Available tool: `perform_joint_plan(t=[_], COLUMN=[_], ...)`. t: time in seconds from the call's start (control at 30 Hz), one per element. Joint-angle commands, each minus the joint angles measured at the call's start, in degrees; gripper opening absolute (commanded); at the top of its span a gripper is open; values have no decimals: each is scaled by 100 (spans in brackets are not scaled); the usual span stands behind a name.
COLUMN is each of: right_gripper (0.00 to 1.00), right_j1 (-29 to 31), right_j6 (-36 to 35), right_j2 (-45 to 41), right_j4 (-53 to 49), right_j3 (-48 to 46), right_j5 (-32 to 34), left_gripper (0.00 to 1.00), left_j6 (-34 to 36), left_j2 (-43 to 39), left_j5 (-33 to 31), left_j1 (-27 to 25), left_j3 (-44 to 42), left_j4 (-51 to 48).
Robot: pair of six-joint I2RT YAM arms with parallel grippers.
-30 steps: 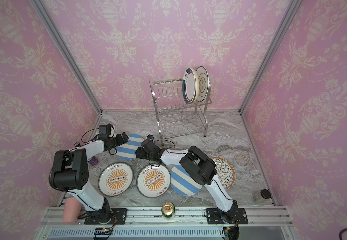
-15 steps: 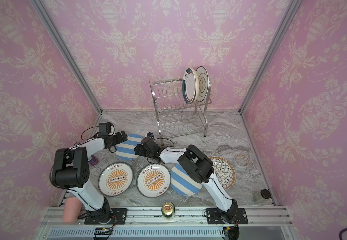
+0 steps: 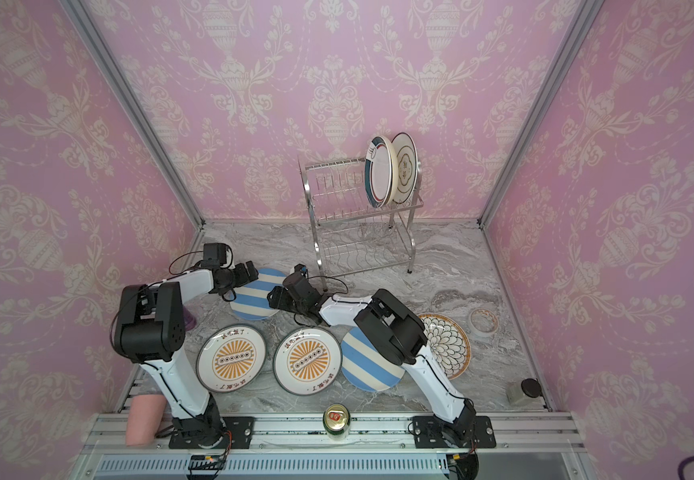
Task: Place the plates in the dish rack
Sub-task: 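Grasp the striped plate's rim with the right gripper, then tilt the striped plate upright with the right gripper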
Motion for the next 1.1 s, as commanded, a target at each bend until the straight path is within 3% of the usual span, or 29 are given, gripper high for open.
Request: perform_joint_plan(t=[0.0, 0.33, 0.63, 0.93, 1.07], right_gripper=[78, 66, 46, 32, 30], right_j1=[-67, -148, -175, -146, -127], right_j6=[190, 409, 654, 525, 275], right_j2=[332, 466, 429, 131, -28], right_j4=[-13, 358, 789, 1165, 1049], right_j3=[-54, 130, 154, -140, -160], right_j5=[-107, -137, -111, 123, 211], left_gripper=[99, 99, 99, 99, 99], left_j6=[-82, -165, -249, -260, -315], left_j2=[116, -23, -154, -346, -409], left_j5=[300, 530, 760, 735, 784], left_j1=[31, 31, 33, 31, 31], left_j3=[75, -165, -325, -475, -480], left_j4=[-84, 77, 160, 126, 200])
